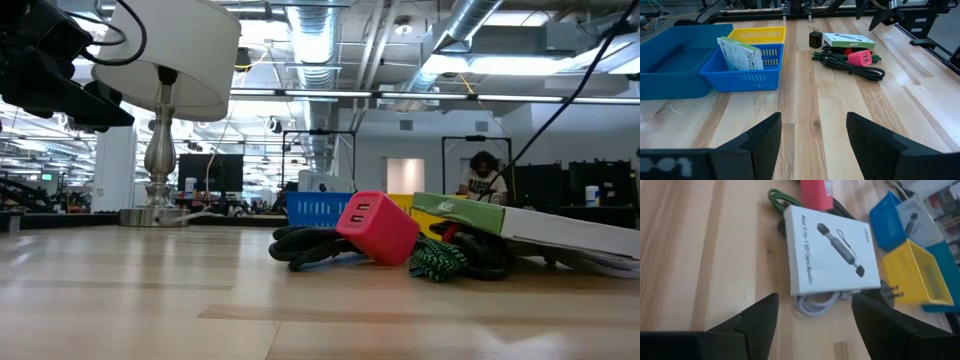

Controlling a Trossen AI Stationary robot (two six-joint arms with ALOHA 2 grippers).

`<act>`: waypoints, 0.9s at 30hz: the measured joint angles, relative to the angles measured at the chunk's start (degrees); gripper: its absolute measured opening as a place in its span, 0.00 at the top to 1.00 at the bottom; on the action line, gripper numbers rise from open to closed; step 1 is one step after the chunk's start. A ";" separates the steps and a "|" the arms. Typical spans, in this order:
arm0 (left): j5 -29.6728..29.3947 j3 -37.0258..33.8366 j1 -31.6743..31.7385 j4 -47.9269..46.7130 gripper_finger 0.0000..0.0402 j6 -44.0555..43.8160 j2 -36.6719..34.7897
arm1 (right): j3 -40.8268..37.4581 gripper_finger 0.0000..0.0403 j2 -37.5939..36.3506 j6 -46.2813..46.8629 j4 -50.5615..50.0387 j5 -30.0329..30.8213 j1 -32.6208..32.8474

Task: Pick and place items into bin
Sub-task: Put the card reader box into the small blue bin

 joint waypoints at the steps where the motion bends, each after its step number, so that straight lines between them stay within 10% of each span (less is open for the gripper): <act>1: 0.00 0.00 0.00 0.00 0.47 0.00 0.00 | 0.00 0.38 0.00 -1.35 0.44 0.04 -0.15; 15: 0.00 0.00 0.00 0.02 0.47 -0.01 0.01 | 4.91 0.38 0.09 -11.48 -1.46 0.57 -2.15; 27: 0.00 0.00 0.00 0.02 0.47 0.00 0.02 | 30.52 0.38 0.00 -14.75 -31.70 -19.32 -15.98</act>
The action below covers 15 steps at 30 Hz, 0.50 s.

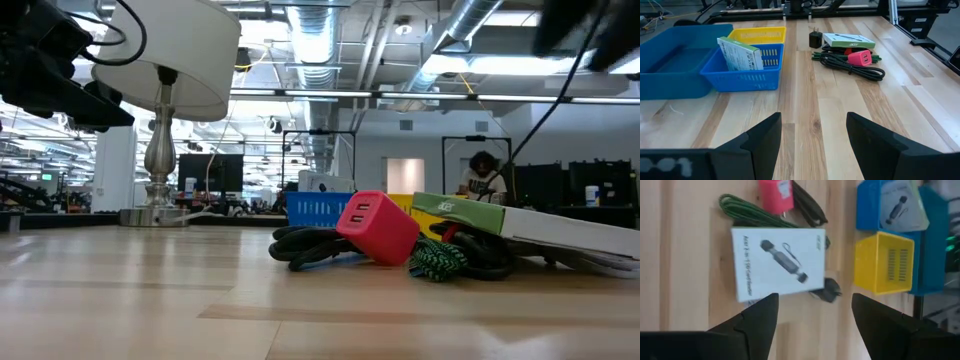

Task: Pick and place items into bin
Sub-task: Put the card reader box into the small blue bin

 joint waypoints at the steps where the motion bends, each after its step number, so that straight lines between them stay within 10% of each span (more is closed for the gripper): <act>1: 0.00 0.00 0.01 0.00 0.47 -0.02 -0.02 | 2.02 0.38 0.00 -1.34 -1.57 -1.23 -1.15; 15: -0.01 0.00 0.00 0.00 0.47 0.00 -0.02 | 18.05 0.38 -0.15 -13.58 -2.52 -14.49 -15.67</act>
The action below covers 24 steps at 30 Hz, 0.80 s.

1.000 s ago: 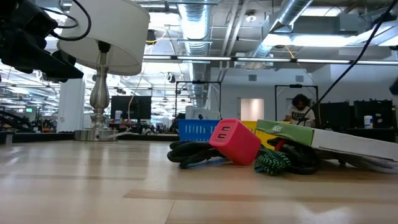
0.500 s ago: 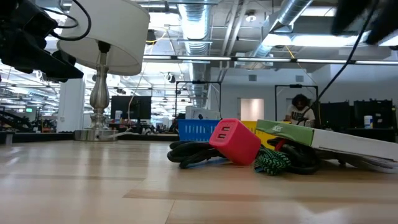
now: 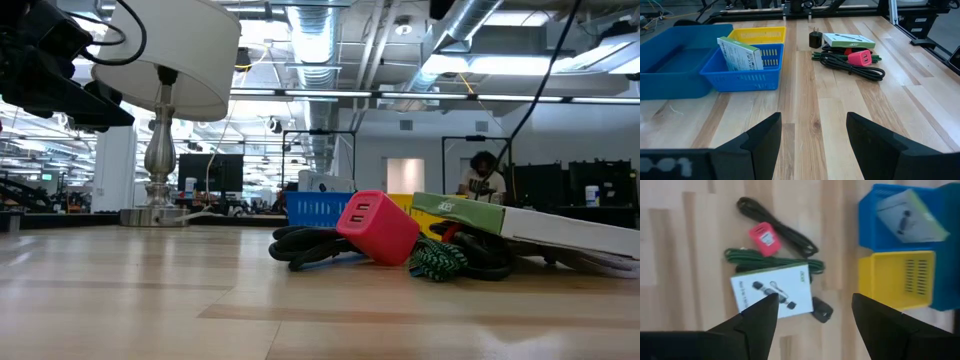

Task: Pick and place items into bin
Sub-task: Put the card reader box into the small blue bin

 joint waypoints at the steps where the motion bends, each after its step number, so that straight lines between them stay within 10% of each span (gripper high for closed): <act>1: 0.01 0.00 0.00 0.00 0.47 -0.02 0.00 | 0.16 0.38 0.00 -1.08 0.00 -1.60 -0.72; 13: 0.01 -0.02 0.01 -0.01 0.47 -0.02 0.02 | -2.93 0.38 -5.25 -18.98 4.55 -14.00 -10.46; 24: 0.01 -0.02 0.00 0.00 0.47 -0.02 0.02 | -29.76 0.38 -23.06 -27.36 24.67 -33.71 -23.16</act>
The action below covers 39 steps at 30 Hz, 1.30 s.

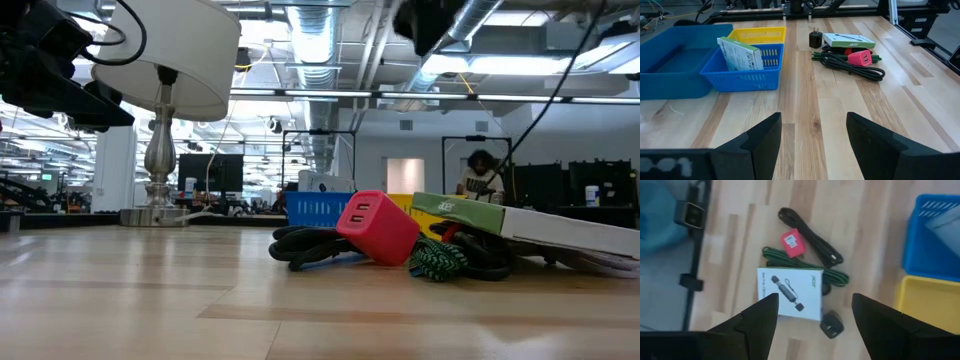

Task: Pick and place items into bin
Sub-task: Put the card reader box into the small blue bin

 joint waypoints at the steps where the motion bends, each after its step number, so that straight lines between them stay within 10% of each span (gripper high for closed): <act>1: 0.00 0.00 0.01 0.00 0.47 0.02 0.00 | -2.70 0.38 -1.40 -0.48 2.28 -2.06 -1.28; 17: 0.00 0.00 0.00 0.00 0.47 0.02 0.00 | -14.98 0.38 2.88 -12.39 8.33 -22.19 -13.27; 39: 0.00 0.00 0.00 0.00 0.47 0.01 0.00 | -14.94 0.38 10.12 -20.61 13.56 -14.49 -13.04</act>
